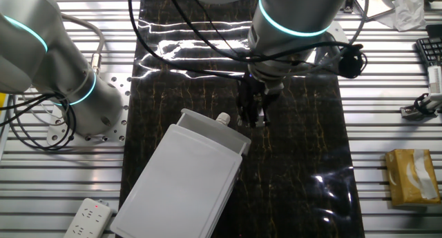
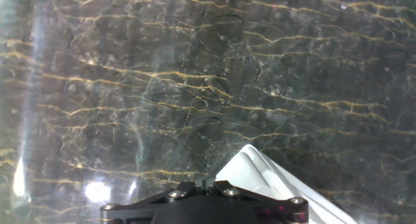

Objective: Use the gripper to push and close the drawer

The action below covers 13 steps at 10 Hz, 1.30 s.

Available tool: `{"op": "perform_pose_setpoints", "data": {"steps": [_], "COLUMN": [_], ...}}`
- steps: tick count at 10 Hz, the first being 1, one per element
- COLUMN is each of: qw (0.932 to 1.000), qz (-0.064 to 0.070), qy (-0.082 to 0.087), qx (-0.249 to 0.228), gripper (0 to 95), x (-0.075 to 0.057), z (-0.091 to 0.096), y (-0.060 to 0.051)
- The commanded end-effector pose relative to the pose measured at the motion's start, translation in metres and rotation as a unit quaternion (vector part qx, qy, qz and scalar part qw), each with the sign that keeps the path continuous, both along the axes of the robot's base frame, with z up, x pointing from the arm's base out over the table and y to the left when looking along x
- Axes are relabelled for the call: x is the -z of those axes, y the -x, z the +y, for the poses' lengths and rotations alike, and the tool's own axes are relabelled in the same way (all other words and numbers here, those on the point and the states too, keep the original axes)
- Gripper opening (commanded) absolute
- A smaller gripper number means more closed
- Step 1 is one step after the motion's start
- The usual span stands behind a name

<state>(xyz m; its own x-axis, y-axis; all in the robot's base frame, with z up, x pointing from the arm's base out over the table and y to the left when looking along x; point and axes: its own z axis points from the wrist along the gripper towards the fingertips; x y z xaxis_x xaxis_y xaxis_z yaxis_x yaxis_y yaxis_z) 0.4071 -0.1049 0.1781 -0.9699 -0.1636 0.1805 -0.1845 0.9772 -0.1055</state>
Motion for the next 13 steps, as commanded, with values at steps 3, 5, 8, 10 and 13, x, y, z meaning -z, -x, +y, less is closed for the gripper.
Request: {"op": "perform_pose_setpoints", "data": {"steps": [3,5,8,10,13], "qw": [1.0,1.0,1.0,1.0,0.9999], "qz": [0.0,-0.001,-0.001,0.0,0.004], "qy": [0.001,0.002,0.002,0.003,0.001], "qx": [0.006,0.004,0.0,-0.003,-0.01], "gripper": [0.0,0.0,0.0,0.0,0.0], "x": [0.0,0.001,0.006,0.007,0.009], "z": [0.0,0.0,-0.004,-0.007,-0.014], "y": [0.0,-0.001,-0.001,0.0,0.002]}}
